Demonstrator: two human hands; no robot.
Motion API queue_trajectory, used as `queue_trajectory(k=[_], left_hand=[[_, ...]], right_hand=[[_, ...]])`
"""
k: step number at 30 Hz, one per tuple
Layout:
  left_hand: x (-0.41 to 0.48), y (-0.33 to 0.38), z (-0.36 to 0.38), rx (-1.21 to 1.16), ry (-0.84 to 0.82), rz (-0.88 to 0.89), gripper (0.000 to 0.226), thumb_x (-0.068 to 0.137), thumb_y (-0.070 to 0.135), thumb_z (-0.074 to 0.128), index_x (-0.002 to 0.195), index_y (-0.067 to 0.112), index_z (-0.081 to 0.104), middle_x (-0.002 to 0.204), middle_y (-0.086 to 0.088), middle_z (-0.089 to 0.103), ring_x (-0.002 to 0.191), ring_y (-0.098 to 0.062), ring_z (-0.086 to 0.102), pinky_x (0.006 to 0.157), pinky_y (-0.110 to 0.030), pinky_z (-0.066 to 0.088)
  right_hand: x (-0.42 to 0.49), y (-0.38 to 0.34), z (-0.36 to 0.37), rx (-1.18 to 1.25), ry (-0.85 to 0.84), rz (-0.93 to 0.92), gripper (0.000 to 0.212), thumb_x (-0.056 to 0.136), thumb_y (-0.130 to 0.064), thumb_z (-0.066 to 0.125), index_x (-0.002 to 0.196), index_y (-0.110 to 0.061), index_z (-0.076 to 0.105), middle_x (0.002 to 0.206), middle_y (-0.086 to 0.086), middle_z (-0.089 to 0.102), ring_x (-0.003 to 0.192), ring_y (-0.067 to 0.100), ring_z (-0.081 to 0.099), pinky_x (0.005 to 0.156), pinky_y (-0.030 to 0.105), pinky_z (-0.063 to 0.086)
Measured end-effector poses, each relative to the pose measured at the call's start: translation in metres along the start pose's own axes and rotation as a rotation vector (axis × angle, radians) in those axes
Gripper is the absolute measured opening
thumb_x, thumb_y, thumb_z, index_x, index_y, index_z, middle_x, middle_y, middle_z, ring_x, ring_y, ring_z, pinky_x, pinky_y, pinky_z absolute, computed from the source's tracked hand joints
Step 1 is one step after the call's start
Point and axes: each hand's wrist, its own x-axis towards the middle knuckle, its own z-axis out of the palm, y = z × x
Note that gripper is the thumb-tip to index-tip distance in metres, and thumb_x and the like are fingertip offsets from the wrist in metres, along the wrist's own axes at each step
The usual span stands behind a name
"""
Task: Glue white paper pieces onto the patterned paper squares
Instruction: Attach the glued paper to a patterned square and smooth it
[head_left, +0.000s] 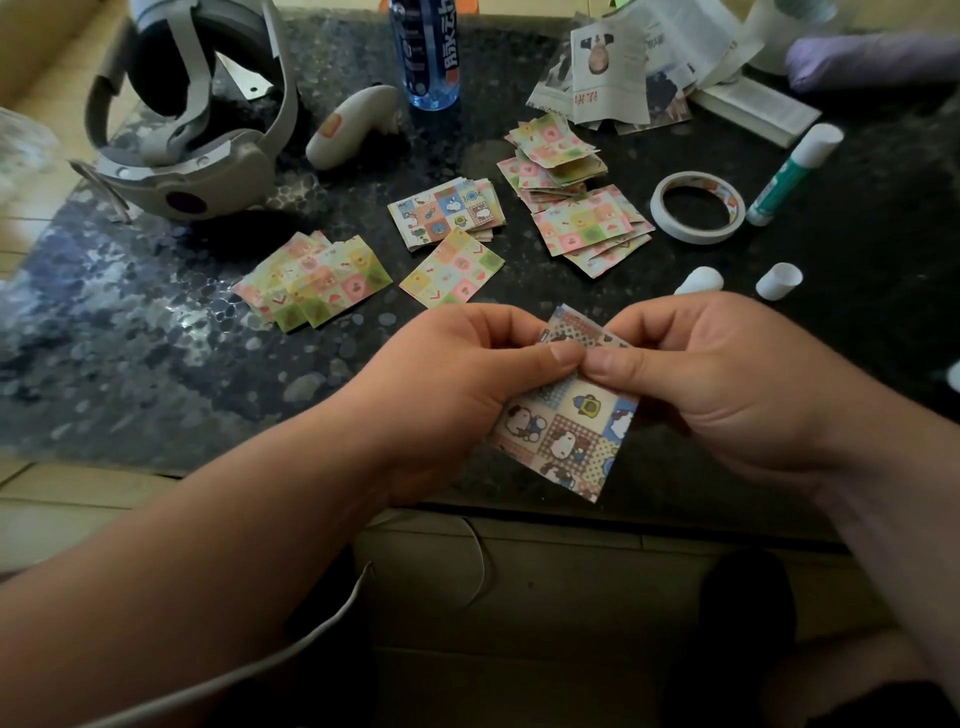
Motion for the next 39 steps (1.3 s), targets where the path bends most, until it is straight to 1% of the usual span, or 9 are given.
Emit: queue_trajectory(k=[5,11,15,17,20,25,30,34,39], left_hand=[[0.0001,0.0039,-0.0028,-0.022,-0.044,-0.034,0.025,0.074,0.015,0.072,0.089,-0.003,0.066,0.085,-0.023,0.073,0.071,-0.026,0.072,0.065,-0.032,0.061],[-0.0017,0.006,-0.0028,-0.102,-0.048,-0.058,0.019,0.074,0.012,0.071,0.085,-0.004,0.071,0.084,-0.023,0.074,0.069,-0.026,0.074,0.062,-0.031,0.062],[-0.0004,0.0055,-0.0036,-0.056,0.001,-0.008,0.037,0.079,0.018,0.068,0.107,-0.006,0.07,0.099,-0.025,0.074,0.087,-0.033,0.074,0.078,-0.043,0.062],[-0.0002,0.0069,-0.0037,-0.04,0.025,0.029,0.034,0.079,0.019,0.067,0.106,-0.001,0.073,0.098,-0.022,0.075,0.09,-0.033,0.074,0.081,-0.047,0.062],[-0.0002,0.0086,-0.0044,-0.018,0.05,0.063,0.027,0.076,0.019,0.069,0.098,0.003,0.075,0.092,-0.017,0.076,0.084,-0.029,0.074,0.075,-0.042,0.062],[-0.0008,0.0077,-0.0046,0.212,0.135,0.198,0.009,0.074,0.018,0.077,0.081,0.014,0.075,0.085,-0.009,0.078,0.081,-0.024,0.076,0.076,-0.039,0.063],[-0.0009,0.0059,-0.006,0.417,0.146,0.29,0.009,0.08,0.019,0.08,0.084,0.016,0.073,0.083,-0.003,0.078,0.08,-0.02,0.076,0.076,-0.041,0.063],[-0.0015,0.006,-0.007,0.482,0.04,0.282,0.008,0.086,0.022,0.075,0.088,0.017,0.07,0.085,-0.001,0.077,0.078,-0.018,0.075,0.069,-0.032,0.06],[-0.0003,0.0039,-0.0088,0.512,-0.021,0.316,0.013,0.081,0.031,0.073,0.087,0.02,0.07,0.086,-0.002,0.077,0.08,-0.02,0.075,0.073,-0.039,0.061]], right_hand=[[-0.0015,-0.0041,-0.0018,-0.069,-0.099,0.044,0.037,0.076,-0.033,0.064,0.097,-0.003,0.071,0.095,0.017,0.078,0.101,0.04,0.072,0.099,0.065,0.051],[-0.0018,-0.0057,-0.0049,-0.08,-0.093,-0.005,0.037,0.073,-0.034,0.067,0.093,-0.004,0.072,0.092,0.018,0.077,0.099,0.042,0.071,0.096,0.061,0.055],[-0.0019,-0.0038,-0.0082,-0.081,-0.09,-0.027,0.029,0.075,-0.031,0.068,0.089,-0.006,0.072,0.087,0.013,0.078,0.081,0.026,0.073,0.067,0.032,0.056],[-0.0032,-0.0038,-0.009,-0.098,-0.108,-0.031,0.026,0.076,-0.031,0.069,0.088,-0.008,0.072,0.087,0.011,0.079,0.077,0.021,0.071,0.062,0.026,0.053],[-0.0041,-0.004,-0.0089,-0.111,-0.103,-0.049,0.024,0.076,-0.032,0.069,0.087,-0.01,0.072,0.087,0.009,0.079,0.076,0.02,0.072,0.063,0.027,0.053],[-0.0017,-0.0004,-0.0068,-0.036,-0.036,-0.078,0.036,0.075,-0.04,0.068,0.084,-0.006,0.074,0.087,0.015,0.077,0.087,0.037,0.074,0.078,0.051,0.058],[-0.001,-0.0025,-0.0036,0.125,-0.005,-0.052,0.033,0.074,-0.03,0.066,0.085,0.001,0.074,0.082,0.021,0.075,0.075,0.029,0.073,0.062,0.031,0.061],[-0.0022,-0.0035,-0.0019,0.082,0.007,-0.042,0.029,0.069,-0.028,0.069,0.076,0.0,0.074,0.08,0.041,0.061,0.064,0.037,0.055,0.048,0.028,0.043],[-0.0022,-0.0031,-0.0057,0.096,-0.048,-0.007,0.017,0.079,-0.014,0.067,0.069,0.0,0.07,0.056,0.012,0.06,0.046,0.016,0.045,0.036,0.021,0.028]])
